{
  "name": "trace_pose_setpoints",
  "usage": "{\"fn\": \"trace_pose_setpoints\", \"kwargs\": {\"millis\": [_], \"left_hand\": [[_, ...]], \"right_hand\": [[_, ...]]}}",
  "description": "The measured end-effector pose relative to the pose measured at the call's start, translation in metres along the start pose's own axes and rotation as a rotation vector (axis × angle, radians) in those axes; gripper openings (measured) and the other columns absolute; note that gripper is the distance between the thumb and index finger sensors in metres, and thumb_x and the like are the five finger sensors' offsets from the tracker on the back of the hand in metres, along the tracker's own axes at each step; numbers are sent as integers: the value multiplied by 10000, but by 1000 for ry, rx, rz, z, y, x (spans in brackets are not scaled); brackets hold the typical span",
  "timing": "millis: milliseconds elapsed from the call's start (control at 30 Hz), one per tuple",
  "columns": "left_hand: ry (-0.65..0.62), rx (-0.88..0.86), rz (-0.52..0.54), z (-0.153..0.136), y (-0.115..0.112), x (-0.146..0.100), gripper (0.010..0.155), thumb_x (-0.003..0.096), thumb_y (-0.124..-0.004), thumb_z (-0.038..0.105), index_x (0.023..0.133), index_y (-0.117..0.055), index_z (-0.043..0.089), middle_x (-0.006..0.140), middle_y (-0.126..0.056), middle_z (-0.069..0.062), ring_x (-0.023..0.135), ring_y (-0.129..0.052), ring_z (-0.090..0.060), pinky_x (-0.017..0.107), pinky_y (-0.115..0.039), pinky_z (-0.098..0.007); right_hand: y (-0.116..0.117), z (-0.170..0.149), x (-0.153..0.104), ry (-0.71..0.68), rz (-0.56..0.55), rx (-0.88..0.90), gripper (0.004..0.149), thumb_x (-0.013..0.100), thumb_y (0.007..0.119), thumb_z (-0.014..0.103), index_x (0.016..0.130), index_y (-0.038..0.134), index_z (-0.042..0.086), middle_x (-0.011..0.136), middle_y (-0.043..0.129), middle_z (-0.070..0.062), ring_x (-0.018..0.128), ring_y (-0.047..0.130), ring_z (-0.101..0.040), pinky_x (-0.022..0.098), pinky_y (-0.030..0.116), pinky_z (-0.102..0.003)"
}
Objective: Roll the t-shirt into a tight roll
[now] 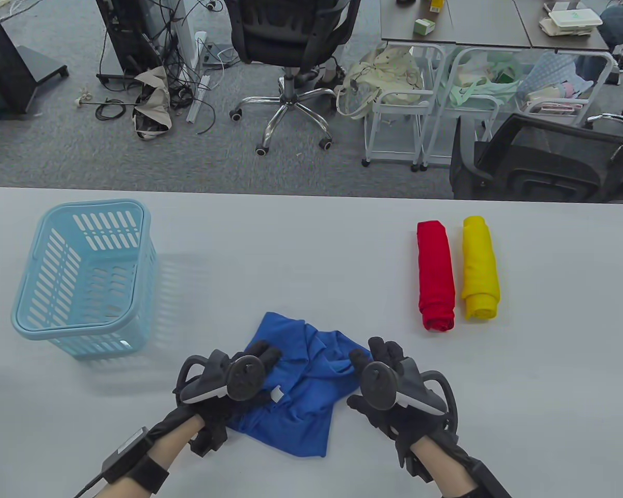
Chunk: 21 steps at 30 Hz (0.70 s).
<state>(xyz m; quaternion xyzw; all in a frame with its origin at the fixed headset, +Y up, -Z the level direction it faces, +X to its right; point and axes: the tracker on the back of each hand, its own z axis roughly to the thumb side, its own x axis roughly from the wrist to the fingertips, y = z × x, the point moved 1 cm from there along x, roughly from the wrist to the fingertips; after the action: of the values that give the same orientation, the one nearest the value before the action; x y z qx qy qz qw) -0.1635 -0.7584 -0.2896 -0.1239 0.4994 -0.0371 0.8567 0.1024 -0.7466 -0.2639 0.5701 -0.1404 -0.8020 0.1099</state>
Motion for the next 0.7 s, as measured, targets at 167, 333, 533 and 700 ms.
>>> {"fn": "trace_pose_setpoints", "kwargs": {"millis": [167,333,533,700], "left_hand": [[-20,64,91,5,6,-1,527,452,-796,444,964,-707,354,996,-824,42,788,-973,-96,577,-928,-205],[89,-12,163,-21,22,-5,430,476,-770,401,899,-783,324,871,-951,35,667,-1058,-95,499,-956,-255],[519,336,154,-59,34,-19,488,505,-714,396,983,-694,301,992,-852,1,815,-988,-174,613,-887,-340],[371,423,221,-27,35,-19,593,531,-611,446,1102,-479,364,1200,-561,-9,1073,-698,-288,765,-690,-481]], "right_hand": [[2,19,8,58,-56,-113,548,594,690,459,1079,526,267,1178,356,-156,1071,424,-440,742,415,-598],[-1,6,9,137,-102,-142,367,612,645,366,963,652,258,1093,566,-68,1007,619,-349,725,509,-564],[-13,-47,3,348,-141,-103,384,611,639,357,978,648,243,1125,537,-103,1015,614,-385,714,522,-567],[-23,-61,-8,415,-198,-73,578,617,634,373,1134,426,221,1188,338,-177,1061,482,-446,728,462,-592]]}}
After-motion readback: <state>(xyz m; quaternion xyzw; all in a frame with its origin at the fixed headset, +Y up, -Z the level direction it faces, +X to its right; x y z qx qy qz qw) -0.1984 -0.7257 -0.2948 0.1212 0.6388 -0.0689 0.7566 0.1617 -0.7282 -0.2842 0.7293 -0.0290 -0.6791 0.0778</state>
